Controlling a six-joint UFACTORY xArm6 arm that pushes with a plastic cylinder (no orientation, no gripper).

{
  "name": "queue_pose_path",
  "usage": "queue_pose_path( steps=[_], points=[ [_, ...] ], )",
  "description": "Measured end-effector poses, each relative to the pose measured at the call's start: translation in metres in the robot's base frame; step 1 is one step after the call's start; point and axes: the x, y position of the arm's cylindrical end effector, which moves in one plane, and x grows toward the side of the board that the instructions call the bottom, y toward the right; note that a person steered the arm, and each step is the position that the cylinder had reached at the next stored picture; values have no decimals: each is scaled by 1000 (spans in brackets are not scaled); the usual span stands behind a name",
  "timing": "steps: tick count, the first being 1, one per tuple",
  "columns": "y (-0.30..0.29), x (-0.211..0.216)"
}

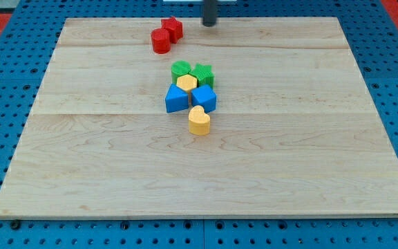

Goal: Separate the red blocks

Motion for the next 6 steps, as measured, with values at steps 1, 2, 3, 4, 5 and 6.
queue_pose_path(
  steps=[1,2,3,4,5,6],
  points=[
    [-50,9],
    [-63,62],
    [-63,108],
    [-66,116],
    [-86,81],
    [-106,76]
  ],
)
